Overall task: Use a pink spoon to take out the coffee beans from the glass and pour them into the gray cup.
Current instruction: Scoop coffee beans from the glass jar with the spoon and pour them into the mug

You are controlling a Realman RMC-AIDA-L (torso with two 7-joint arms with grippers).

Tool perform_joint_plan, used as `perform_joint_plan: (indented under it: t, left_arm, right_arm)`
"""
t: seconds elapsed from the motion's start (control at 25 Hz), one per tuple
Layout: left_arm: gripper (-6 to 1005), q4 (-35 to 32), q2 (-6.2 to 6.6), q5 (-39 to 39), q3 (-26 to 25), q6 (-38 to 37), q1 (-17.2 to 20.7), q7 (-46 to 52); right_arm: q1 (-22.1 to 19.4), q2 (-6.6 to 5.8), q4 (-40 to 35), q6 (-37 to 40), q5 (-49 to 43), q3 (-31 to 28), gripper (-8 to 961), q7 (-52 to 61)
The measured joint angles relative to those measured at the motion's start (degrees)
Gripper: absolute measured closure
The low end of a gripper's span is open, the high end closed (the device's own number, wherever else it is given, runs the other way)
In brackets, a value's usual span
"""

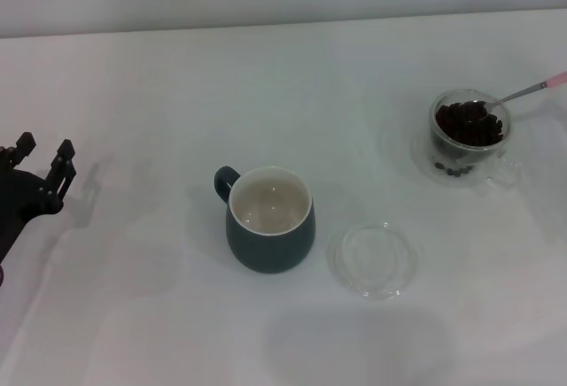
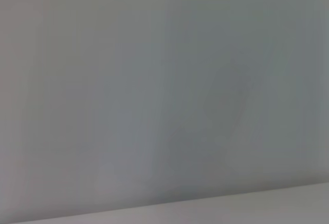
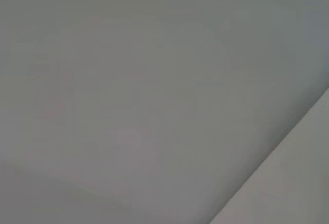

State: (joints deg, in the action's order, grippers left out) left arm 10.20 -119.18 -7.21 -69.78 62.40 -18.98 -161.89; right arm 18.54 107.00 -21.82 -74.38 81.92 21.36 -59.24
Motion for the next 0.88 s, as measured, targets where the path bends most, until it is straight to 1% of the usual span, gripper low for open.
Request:
perform_joint_plan:
  t: [0.2,0.32,0.88]
  left_arm:
    - [476,0.0,0.00,0.0,0.0,0.0,-0.2,0.0]
    - [476,0.0,0.03,0.0,0.0,0.0,-0.3,0.0]
    - [477,-0.2,0.06,0.1,0.0,0.0,-0.4,0.0]
  right_arm:
    - [0.0,-0.06,0.1,-0.3,0.0,0.0,811,1.7]
    - [0.1,0.23,0.2,-1.4,0.0,0.0,811,2.3]
    - [1.6,2.93,-0.4,-5.4,-0.6,1.7,811,2.3]
